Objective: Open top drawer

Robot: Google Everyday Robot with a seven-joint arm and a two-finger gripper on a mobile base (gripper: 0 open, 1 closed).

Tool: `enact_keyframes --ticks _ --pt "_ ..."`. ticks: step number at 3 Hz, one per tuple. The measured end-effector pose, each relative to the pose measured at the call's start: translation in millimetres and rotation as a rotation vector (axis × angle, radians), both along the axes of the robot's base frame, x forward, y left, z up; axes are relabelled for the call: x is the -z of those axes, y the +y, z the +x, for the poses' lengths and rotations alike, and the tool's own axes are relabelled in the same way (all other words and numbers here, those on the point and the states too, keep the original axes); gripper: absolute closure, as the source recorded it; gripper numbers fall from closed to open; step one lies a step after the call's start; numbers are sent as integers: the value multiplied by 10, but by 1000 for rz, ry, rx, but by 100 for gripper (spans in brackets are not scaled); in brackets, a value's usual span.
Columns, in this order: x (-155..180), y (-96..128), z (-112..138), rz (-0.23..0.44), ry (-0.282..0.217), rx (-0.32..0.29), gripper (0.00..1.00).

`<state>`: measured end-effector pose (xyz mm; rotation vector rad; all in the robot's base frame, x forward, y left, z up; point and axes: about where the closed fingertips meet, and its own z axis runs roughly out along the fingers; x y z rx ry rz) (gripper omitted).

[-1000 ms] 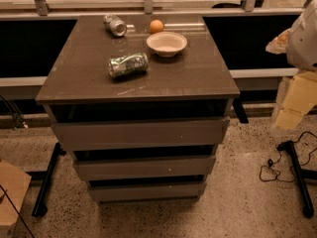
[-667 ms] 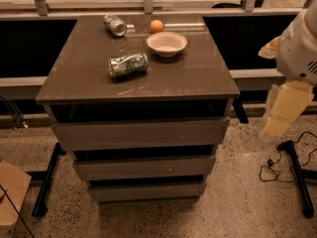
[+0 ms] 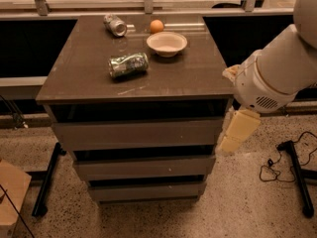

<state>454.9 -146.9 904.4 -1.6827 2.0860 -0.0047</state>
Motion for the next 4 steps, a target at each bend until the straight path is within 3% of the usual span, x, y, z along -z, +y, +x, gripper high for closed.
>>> enact_keyframes --ticks 1,2,4 --pt "41 -1 -2 0 1 0 0" --pt "333 -4 -13 -2 5 -4 0" --pt "1063 7 98 60 59 -34 0"
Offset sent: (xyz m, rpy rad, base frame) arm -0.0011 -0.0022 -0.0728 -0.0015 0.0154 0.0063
